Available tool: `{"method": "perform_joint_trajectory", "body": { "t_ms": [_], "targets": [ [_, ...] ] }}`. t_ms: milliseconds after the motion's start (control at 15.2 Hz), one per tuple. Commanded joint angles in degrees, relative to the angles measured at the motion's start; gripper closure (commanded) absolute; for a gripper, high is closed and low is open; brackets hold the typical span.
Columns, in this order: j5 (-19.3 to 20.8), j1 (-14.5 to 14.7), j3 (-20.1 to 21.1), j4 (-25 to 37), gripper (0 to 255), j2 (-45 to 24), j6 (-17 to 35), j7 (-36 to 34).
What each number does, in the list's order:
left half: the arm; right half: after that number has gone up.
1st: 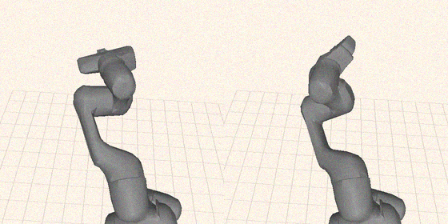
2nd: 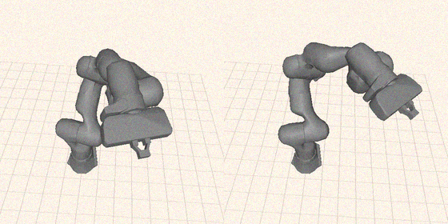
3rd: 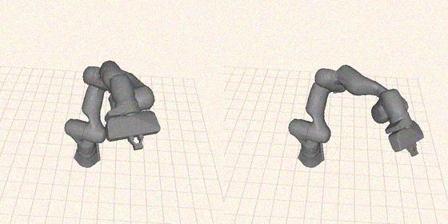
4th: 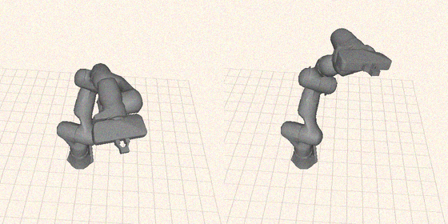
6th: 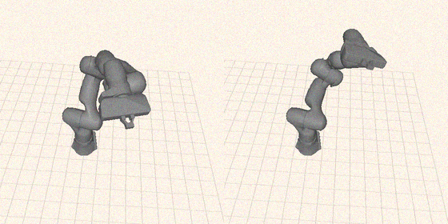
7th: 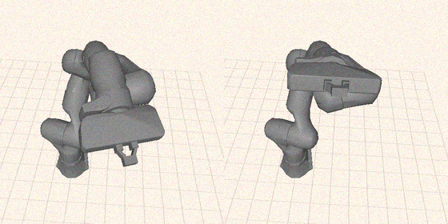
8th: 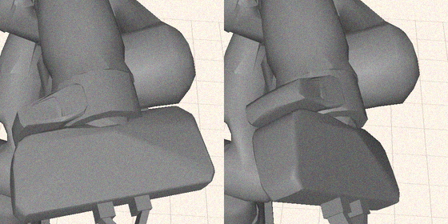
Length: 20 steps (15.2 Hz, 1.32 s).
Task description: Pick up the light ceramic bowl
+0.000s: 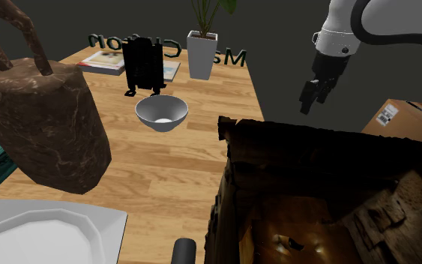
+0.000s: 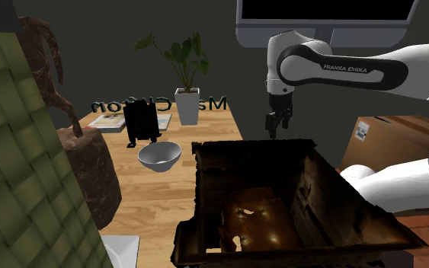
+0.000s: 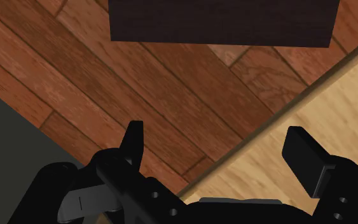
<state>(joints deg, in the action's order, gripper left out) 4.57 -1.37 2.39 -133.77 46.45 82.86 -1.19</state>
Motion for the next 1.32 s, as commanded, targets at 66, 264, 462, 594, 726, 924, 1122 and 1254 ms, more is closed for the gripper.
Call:
{"method": "perform_joint_trajectory", "body": {
  "t_ms": [66,264,462,594,726,924,1122,1254],
  "targets": [
    [-0.92,0.25,0.71,0.73,0,-1.56,0.87,-0.98],
    [-3.4,0.92,2.77,3.28,0,-6.4,3.37,-3.81],
    [-5.49,1.48,4.75,6.4,0,-11.45,5.66,-6.49],
    [-6.65,1.81,6.02,8.79,0,-14.92,7.03,-8.22],
    [-7.61,2.1,7.26,11.43,0,-18.46,8.27,-9.93],
    [-8.69,2.51,9.04,15.87,0,-23.91,9.85,-12.46],
    [-9.3,2.95,10.72,20.91,0,-29.54,11.04,-15.01],
    [-9.44,3.29,11.78,24.63,0,-33.4,11.61,-16.73]
  ]
}}
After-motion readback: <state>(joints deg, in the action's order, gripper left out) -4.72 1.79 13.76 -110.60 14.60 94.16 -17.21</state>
